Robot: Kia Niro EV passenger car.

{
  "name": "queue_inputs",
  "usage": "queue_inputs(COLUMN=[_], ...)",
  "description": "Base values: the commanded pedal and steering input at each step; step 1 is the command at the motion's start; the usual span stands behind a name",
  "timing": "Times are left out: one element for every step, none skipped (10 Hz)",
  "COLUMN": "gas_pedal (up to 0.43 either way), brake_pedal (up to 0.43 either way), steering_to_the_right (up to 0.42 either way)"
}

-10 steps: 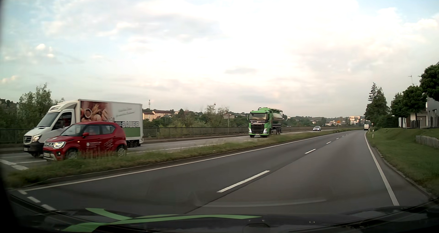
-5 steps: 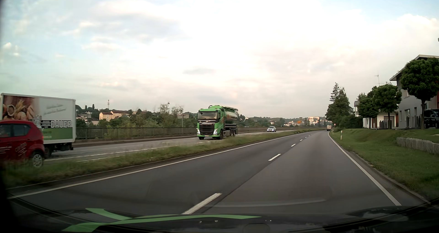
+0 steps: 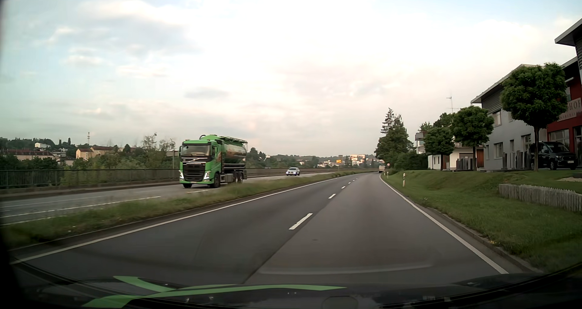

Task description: Follow the waypoints while adhering to traffic rules and regulations

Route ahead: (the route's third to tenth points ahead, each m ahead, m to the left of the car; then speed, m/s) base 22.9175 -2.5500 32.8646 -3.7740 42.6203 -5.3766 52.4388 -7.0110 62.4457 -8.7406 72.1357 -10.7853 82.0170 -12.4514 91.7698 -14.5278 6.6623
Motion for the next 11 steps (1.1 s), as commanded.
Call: queue_inputs(gas_pedal=[0.177, 0.177, 0.177, 0.177, 0.177, 0.177, 0.177, 0.177, 0.177, 0.177, 0.177], brake_pedal=[0.000, 0.000, 0.000, 0.000, 0.000, 0.000, 0.000, 0.000, 0.000, 0.000, 0.000], steering_to_the_right=[0.147, 0.117, 0.085, 0.068, 0.055, 0.050, 0.044, 0.033, 0.025, 0.021, 0.019])
